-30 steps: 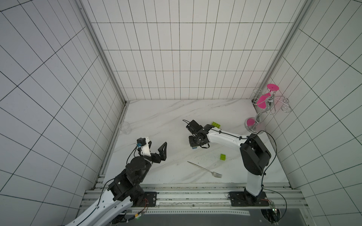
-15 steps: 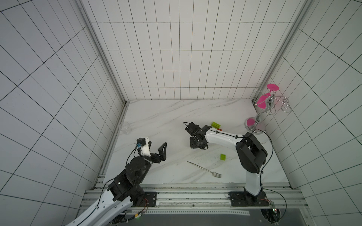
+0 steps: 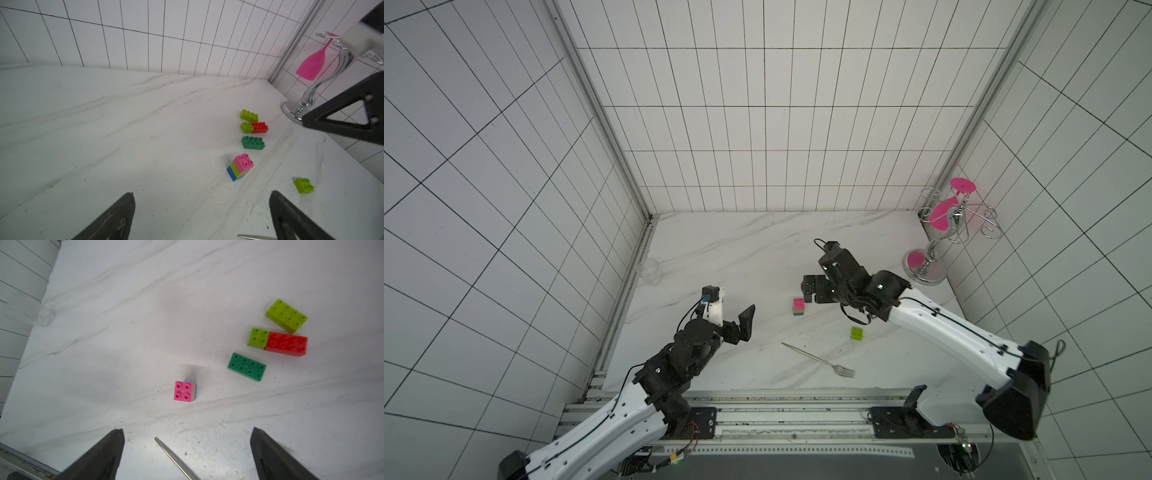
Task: Assemble a spoon with lego
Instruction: Assemble the lego brick with the lego brick, then pick up the lego brick from the center of the board.
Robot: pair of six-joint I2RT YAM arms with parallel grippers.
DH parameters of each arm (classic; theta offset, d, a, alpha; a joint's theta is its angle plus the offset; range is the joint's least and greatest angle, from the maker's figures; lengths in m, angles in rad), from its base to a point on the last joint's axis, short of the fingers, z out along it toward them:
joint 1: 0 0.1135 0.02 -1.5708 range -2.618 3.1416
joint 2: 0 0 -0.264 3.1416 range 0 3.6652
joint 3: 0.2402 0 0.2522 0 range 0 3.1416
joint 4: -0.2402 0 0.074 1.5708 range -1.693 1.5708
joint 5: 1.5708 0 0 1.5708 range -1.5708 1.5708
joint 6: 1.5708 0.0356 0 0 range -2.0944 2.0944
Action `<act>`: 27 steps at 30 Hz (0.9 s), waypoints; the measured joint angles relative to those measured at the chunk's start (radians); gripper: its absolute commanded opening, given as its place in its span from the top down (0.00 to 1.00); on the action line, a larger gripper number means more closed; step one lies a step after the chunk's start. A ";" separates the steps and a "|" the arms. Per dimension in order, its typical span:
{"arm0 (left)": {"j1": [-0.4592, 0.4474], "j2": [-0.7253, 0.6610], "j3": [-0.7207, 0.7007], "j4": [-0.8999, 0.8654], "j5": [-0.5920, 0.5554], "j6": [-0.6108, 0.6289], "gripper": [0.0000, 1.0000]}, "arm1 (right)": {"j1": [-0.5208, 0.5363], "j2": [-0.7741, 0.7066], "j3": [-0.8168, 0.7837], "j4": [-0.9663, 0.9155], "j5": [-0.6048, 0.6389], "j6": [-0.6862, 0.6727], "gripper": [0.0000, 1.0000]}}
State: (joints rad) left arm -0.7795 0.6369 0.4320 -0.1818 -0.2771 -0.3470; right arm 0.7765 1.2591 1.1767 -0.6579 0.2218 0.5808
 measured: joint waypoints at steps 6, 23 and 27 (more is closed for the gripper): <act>-0.019 0.390 0.262 0.003 0.154 0.117 0.07 | -0.070 -0.427 -0.246 -0.016 0.161 -0.085 0.01; -0.031 1.424 1.278 -0.452 0.512 0.694 0.13 | -0.077 -1.067 -0.689 0.106 0.240 -0.127 0.02; -0.031 1.585 1.452 -0.547 0.514 0.782 0.14 | -0.077 -1.094 -0.700 0.129 0.217 -0.130 0.01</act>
State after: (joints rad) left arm -0.8108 2.2219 1.8843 -0.7292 0.2367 0.4355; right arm 0.6998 0.1650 0.4767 -0.5285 0.4385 0.4507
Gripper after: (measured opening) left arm 0.863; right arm 0.985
